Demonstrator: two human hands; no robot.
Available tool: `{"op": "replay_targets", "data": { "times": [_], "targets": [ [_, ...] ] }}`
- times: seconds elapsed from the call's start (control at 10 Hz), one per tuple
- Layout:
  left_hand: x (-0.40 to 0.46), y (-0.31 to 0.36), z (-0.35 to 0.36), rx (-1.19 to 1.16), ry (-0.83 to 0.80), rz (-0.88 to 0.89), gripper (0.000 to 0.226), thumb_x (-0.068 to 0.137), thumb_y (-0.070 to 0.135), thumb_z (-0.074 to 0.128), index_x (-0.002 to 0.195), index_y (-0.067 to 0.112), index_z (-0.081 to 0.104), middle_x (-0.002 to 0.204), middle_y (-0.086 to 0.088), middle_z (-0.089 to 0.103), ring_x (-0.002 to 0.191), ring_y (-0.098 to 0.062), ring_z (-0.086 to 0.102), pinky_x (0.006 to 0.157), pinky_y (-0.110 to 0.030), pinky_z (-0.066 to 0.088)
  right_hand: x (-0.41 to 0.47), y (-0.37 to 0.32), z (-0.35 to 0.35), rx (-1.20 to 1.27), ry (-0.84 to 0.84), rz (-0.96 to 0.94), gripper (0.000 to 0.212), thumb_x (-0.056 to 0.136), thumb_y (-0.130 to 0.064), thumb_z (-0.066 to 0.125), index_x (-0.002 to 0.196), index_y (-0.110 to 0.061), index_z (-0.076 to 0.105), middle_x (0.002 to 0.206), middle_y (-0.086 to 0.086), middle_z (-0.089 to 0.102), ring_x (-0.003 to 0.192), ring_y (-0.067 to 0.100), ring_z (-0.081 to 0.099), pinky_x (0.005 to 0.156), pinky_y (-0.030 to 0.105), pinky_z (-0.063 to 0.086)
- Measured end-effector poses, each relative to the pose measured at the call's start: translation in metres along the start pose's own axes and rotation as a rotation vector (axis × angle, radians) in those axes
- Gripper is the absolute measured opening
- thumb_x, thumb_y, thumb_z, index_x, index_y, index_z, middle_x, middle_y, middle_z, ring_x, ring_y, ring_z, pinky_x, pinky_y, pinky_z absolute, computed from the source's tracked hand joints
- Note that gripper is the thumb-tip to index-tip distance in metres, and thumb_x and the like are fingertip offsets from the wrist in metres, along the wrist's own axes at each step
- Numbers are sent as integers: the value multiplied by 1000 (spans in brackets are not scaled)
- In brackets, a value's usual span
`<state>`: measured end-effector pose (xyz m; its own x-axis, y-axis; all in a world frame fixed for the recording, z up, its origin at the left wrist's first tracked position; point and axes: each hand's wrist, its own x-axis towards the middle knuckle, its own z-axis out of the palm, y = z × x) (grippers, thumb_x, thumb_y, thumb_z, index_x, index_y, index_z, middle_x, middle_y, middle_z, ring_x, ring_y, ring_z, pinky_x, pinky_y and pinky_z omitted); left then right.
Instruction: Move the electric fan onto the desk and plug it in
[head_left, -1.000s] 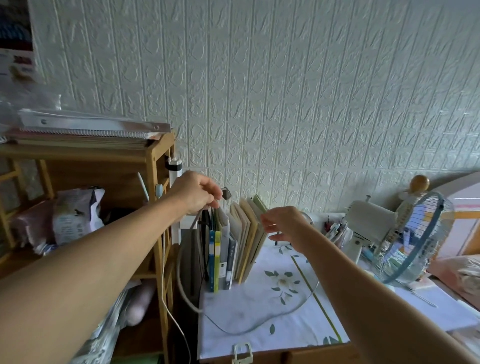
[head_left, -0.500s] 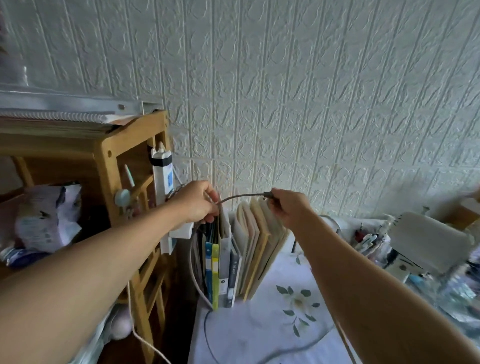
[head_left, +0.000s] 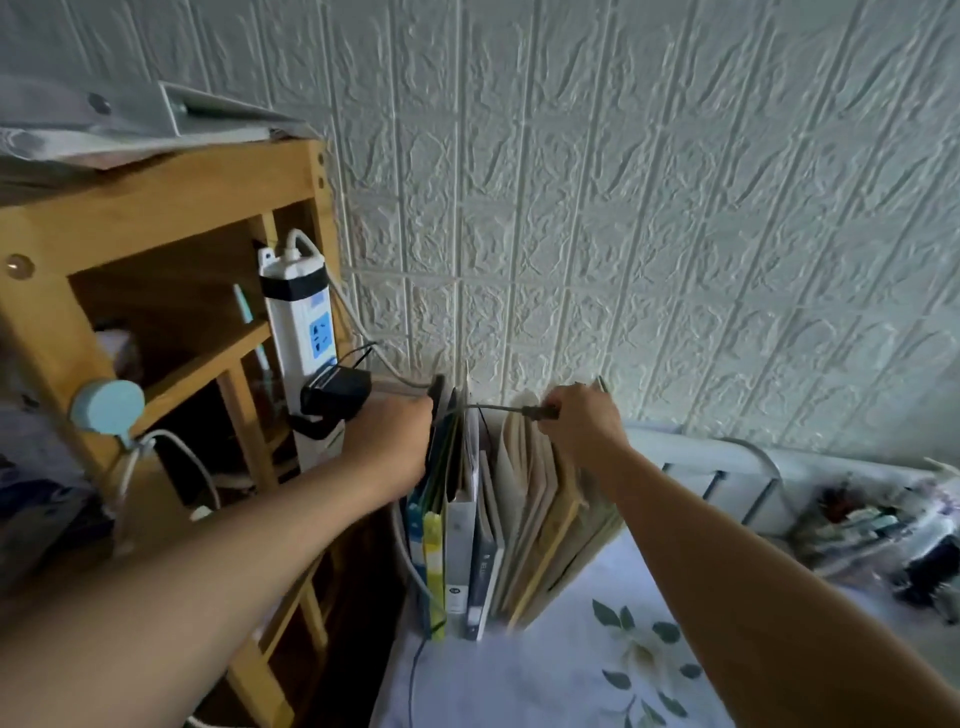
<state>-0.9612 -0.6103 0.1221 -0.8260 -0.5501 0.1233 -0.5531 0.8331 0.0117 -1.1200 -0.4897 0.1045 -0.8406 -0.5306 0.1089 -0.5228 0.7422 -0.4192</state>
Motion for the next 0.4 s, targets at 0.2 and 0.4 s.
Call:
{"op": "replay_targets", "data": {
  "times": [0.2, 0.4],
  "targets": [
    [3, 3, 16, 86, -51, -43, 31, 83, -1, 56, 111, 11, 54, 108, -11, 63, 100, -31, 63, 64, -33, 43, 7, 5, 18, -246, -24, -69, 26, 92, -22, 54, 115, -25, 66, 117, 6, 62, 125, 25, 42, 105, 38, 29],
    [-1, 3, 22, 43, -52, -61, 35, 82, -2, 59, 114, 12, 53, 108, -12, 63, 99, -31, 64, 62, -32, 41, 2, 9, 21, -191, -41, -101, 38, 89, -19, 57, 126, -30, 58, 123, 5, 60, 126, 25, 37, 100, 37, 28]
  ]
}}
